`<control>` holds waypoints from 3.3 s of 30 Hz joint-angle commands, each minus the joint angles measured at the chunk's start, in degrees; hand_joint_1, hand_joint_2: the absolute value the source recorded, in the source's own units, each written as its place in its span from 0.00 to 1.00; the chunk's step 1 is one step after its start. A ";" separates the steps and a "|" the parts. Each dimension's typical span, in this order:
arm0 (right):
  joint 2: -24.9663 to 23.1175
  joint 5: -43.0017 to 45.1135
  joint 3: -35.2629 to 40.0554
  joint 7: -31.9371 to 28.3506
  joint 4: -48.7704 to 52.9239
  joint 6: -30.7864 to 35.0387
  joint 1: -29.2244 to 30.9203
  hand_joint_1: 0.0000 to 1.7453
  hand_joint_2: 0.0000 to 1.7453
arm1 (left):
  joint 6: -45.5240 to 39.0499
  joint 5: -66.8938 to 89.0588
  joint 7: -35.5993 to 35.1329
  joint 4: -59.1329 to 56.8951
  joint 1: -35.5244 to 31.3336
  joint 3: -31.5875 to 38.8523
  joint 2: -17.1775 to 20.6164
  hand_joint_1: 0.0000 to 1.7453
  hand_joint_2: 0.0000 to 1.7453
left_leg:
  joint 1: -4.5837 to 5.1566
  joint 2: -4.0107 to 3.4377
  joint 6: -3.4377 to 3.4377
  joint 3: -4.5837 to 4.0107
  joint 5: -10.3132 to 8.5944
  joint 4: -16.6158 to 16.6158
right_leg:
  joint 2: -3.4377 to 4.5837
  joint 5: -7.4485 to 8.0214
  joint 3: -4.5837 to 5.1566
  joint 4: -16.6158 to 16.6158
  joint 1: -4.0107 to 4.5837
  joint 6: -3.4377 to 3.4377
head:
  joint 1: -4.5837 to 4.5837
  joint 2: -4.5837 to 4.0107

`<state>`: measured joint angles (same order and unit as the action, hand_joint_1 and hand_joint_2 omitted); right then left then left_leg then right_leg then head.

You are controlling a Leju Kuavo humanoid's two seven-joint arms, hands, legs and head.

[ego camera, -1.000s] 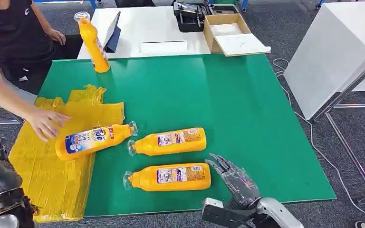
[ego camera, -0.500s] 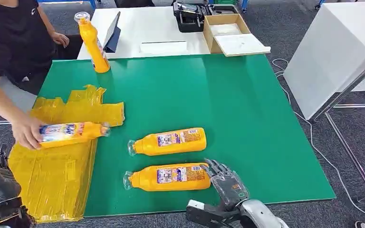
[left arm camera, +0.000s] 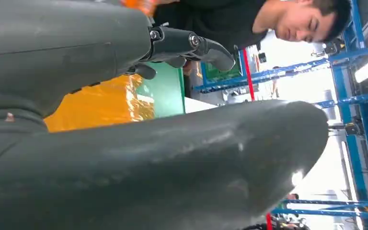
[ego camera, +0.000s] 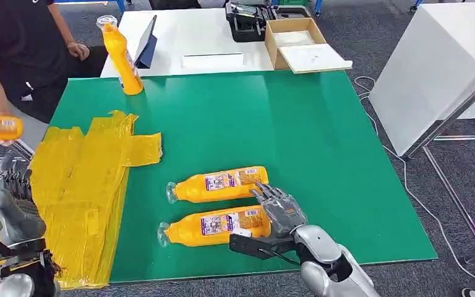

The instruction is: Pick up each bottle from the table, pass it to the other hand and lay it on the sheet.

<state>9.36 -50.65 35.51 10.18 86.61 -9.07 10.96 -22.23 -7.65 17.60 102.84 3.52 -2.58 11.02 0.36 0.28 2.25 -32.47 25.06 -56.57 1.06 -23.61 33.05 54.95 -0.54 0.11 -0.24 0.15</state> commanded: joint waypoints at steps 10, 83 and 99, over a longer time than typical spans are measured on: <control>-1.95 4.14 8.19 0.71 -15.36 -1.13 9.20 0.00 1.00 | -0.04 -0.68 -1.17 -8.34 -8.00 -3.98 -0.29 0.00 0.00 | -0.01 0.05 -0.17 0.22 0.01 0.08 | -0.12 -0.03 -0.23 -0.09 0.01 -0.03 | 0.02 0.00; -11.33 48.99 -14.64 -24.58 3.77 18.57 -1.53 1.00 1.00 | 3.75 -14.63 -0.06 -10.21 -11.37 -14.86 -6.82 0.00 1.00 | 0.04 0.18 -0.12 0.00 0.00 -0.01 | -0.26 -0.08 -0.09 0.01 -0.02 -0.03 | 0.02 0.00; -17.92 64.20 -8.78 -26.70 -15.48 17.31 8.30 1.00 1.00 | 2.88 -13.89 -1.34 -8.81 -11.45 -20.07 -11.15 0.00 1.00 | -0.04 -0.14 -0.11 0.03 -0.01 -0.01 | 0.06 0.03 -0.05 -0.02 0.02 -0.02 | 0.02 0.00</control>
<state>-5.69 13.20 24.09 -16.72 84.36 8.35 11.78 -18.78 -21.33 16.87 95.45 -6.29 -19.00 1.59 0.34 0.29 2.29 -32.59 25.00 -56.58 1.06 -23.60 33.15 54.97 -0.54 0.11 -0.22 0.15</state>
